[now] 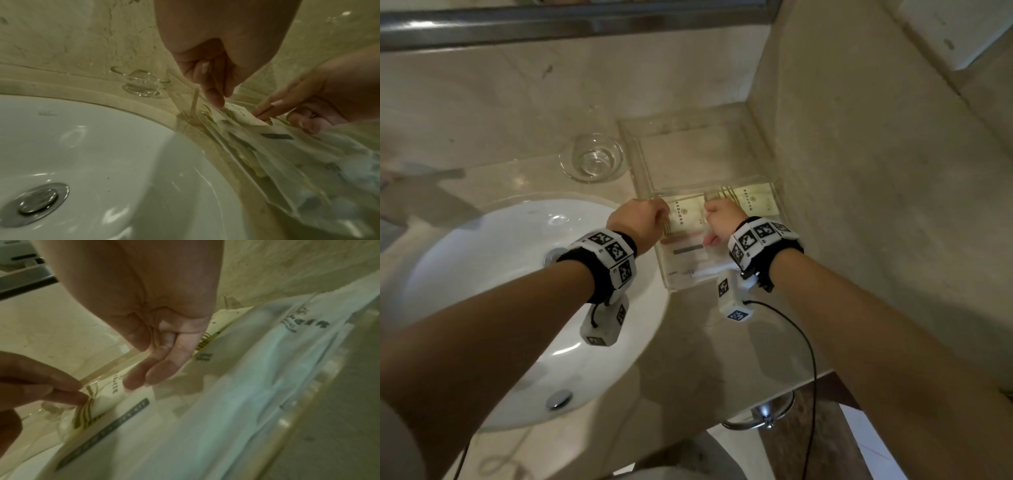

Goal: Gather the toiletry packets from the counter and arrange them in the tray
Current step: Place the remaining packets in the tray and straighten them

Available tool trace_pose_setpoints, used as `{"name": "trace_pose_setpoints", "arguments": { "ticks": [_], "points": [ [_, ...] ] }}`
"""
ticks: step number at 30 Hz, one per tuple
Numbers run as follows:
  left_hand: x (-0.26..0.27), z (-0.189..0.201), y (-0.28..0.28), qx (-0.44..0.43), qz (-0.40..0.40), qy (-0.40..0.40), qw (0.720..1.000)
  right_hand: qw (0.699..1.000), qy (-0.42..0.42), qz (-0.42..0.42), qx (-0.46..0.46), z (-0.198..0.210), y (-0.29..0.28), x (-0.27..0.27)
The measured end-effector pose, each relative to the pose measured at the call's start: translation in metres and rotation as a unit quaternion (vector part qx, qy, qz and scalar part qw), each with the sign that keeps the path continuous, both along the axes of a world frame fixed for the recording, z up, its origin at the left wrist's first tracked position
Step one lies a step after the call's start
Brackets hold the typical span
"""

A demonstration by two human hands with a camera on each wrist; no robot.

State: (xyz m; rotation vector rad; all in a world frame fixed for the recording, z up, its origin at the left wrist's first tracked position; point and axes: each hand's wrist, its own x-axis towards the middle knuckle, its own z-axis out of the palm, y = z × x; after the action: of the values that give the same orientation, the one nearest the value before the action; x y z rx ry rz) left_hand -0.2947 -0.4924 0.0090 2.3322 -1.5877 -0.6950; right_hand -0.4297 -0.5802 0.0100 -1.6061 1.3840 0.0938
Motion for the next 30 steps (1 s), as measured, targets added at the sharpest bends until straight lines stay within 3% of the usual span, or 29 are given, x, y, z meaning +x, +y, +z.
{"name": "trace_pose_setpoints", "arguments": {
  "ticks": [19,25,30],
  "points": [
    [0.006,0.006,0.004,0.020,-0.005,0.014,1.000,0.999,-0.028,-0.021,-0.017,0.004,0.012,-0.008],
    [-0.010,0.009,-0.010,-0.018,-0.074,0.020,0.997,0.978,-0.016,-0.027,-0.208,0.005,-0.003,-0.032],
    [-0.023,0.004,-0.019,0.051,-0.151,-0.015,0.987,0.962,0.078,0.097,-0.242,-0.011,-0.016,-0.056]
  ]
}}
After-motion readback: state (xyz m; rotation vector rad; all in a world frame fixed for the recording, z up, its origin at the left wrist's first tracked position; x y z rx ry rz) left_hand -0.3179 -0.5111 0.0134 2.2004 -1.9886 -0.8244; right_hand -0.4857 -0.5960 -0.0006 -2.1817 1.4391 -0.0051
